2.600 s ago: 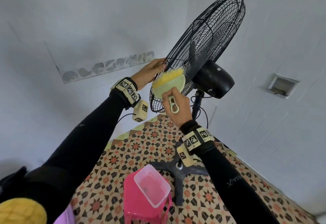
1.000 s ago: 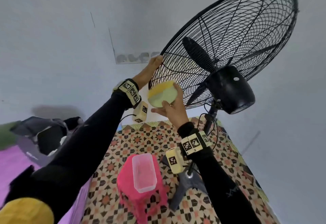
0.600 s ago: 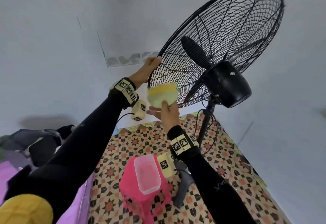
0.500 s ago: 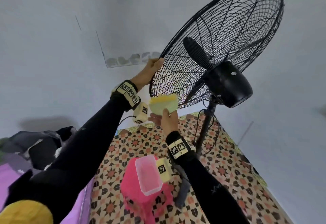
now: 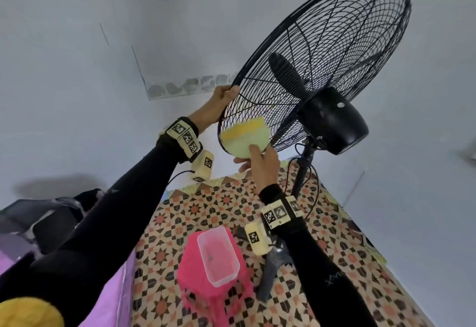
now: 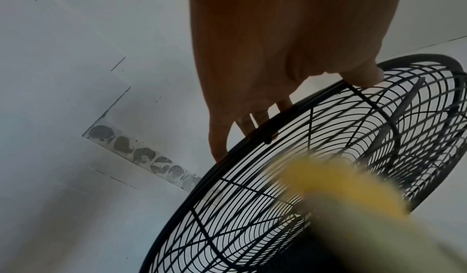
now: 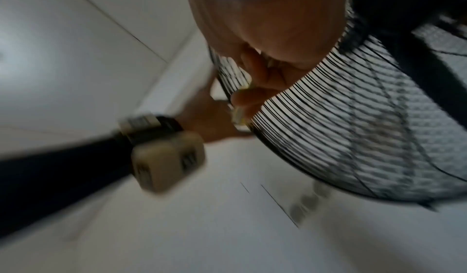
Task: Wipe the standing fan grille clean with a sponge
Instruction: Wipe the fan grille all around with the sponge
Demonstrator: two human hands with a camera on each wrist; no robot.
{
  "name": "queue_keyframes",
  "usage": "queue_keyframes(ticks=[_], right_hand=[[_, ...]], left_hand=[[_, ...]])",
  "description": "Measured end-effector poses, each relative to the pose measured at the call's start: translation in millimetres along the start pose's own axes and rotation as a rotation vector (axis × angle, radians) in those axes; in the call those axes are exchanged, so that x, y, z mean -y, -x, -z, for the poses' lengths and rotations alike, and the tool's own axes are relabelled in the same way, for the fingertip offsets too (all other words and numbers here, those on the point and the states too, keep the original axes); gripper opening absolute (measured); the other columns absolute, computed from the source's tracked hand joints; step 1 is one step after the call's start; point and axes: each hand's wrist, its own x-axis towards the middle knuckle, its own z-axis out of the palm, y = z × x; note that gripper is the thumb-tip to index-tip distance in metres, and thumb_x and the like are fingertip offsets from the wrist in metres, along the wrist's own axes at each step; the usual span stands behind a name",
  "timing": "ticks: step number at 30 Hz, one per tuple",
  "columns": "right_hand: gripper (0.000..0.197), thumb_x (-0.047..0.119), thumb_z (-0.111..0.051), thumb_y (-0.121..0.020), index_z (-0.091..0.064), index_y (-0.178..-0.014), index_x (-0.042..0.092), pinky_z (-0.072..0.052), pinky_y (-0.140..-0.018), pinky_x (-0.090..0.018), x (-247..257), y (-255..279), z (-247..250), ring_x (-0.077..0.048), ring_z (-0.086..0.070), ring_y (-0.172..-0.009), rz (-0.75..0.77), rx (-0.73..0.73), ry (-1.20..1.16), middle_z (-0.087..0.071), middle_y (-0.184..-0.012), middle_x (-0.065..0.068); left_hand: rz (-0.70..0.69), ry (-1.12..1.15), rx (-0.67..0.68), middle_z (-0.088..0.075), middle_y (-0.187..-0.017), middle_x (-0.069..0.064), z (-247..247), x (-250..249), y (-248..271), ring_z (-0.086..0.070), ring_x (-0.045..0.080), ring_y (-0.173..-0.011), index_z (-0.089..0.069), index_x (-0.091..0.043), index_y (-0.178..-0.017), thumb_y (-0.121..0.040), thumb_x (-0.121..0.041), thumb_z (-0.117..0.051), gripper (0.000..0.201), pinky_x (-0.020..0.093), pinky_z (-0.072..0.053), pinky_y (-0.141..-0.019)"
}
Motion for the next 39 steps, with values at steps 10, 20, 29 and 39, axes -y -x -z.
queue_keyframes(ticks=[10,20,29,39], right_hand=[[0.028,0.016,-0.055,-0.097,-0.056,-0.121,0.001,-0.046,-0.044,-0.026,-19.1,-9.9,13.0,-0.019,-0.057,-0.045,-0.086,0.039,0.152,-0.075,-0.071,-0.014],[0.058,0.012,-0.057,-0.102,-0.031,-0.15,0.029,-0.054,-0.056,-0.038,-12.6,-13.5,16.7,-0.04,-0.072,-0.069,-0.001,0.085,0.038,-0.073,-0.087,-0.017],[0.059,0.01,-0.06,-0.1,-0.038,-0.152,0.028,-0.051,-0.049,-0.033,24.6,-21.8,36.0,-0.03,-0.069,-0.065,0.125,0.033,-0.191,-0.074,-0.099,-0.002],[0.059,0.009,-0.062,-0.097,-0.043,-0.15,0.028,-0.053,-0.046,-0.035,20.0,-28.3,57.3,-0.032,-0.069,-0.063,0.106,-0.016,-0.099,-0.074,-0.091,0.003]], left_hand=[[-0.103,-0.044,-0.074,-0.039,-0.15,-0.002,-12.4,12.2,-3.4,-0.035,0.015,-0.144,-0.03,-0.018,-0.146,-0.108,-0.061,-0.031,0.058,0.04,-0.022,-0.124],[-0.154,-0.101,-0.207,-0.046,-0.129,-0.005,-22.7,23.0,-8.6,-0.045,0.013,-0.129,-0.035,-0.011,-0.137,-0.111,-0.054,-0.029,0.051,0.029,-0.03,-0.111],[-0.146,-0.069,-0.259,-0.047,-0.122,-0.007,-29.6,22.3,-6.2,-0.049,0.006,-0.116,-0.036,-0.011,-0.132,-0.111,-0.051,-0.029,0.045,0.018,-0.034,-0.099],[-0.137,-0.079,-0.301,-0.05,-0.118,-0.011,-30.1,26.0,-8.0,-0.051,0.005,-0.113,-0.038,-0.015,-0.127,-0.112,-0.05,-0.029,0.039,0.031,-0.036,-0.107]])
